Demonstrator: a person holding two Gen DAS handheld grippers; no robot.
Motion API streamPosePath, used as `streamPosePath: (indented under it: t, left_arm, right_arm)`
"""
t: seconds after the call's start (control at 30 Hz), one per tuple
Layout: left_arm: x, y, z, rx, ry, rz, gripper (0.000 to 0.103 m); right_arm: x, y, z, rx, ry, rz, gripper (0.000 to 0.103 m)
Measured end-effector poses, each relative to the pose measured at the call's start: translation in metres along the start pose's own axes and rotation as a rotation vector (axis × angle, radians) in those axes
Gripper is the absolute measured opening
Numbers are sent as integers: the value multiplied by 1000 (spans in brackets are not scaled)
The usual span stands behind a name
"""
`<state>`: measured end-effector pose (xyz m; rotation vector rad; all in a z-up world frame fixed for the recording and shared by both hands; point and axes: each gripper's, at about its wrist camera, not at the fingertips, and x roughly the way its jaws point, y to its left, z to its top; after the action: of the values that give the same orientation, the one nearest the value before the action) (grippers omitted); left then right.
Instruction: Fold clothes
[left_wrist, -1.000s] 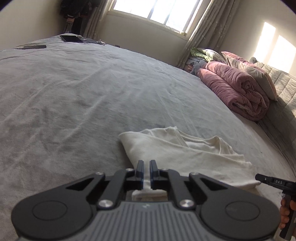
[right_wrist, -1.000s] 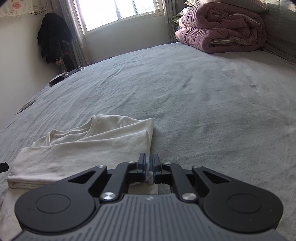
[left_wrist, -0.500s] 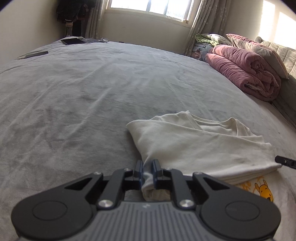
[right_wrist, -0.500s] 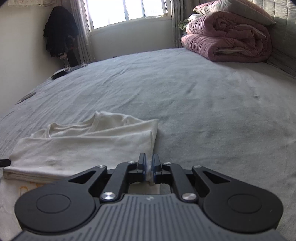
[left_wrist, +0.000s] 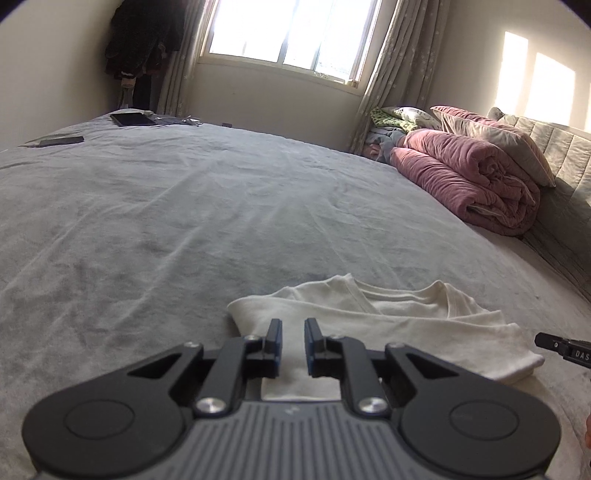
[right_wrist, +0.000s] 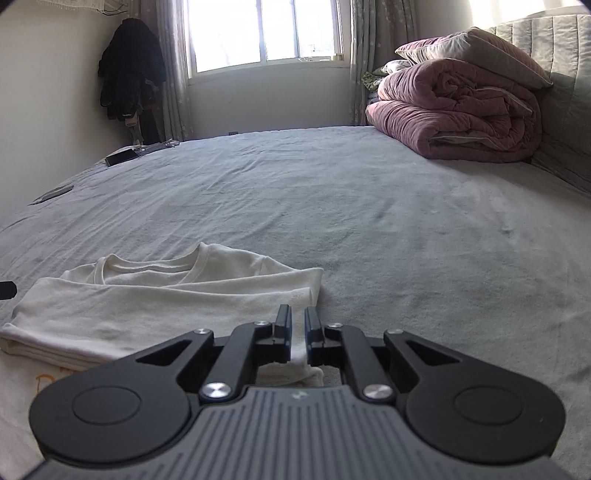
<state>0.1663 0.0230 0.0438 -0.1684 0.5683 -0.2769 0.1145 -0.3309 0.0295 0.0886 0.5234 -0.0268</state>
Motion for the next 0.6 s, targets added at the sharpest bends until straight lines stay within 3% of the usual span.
streamPosePath:
  t: [0.13, 0.27, 0.6]
  left_arm:
    - [21, -4, -1, 45, 26, 9, 13]
    - [39, 9, -7, 21, 56, 7, 13]
    - [54, 24, 0, -28, 48, 39, 12]
  right_arm:
    - [1, 10, -3, -36, 18, 30, 9]
    - [18, 12, -16, -42, 115, 46, 10]
    - [18, 12, -18, -56, 115, 54, 9]
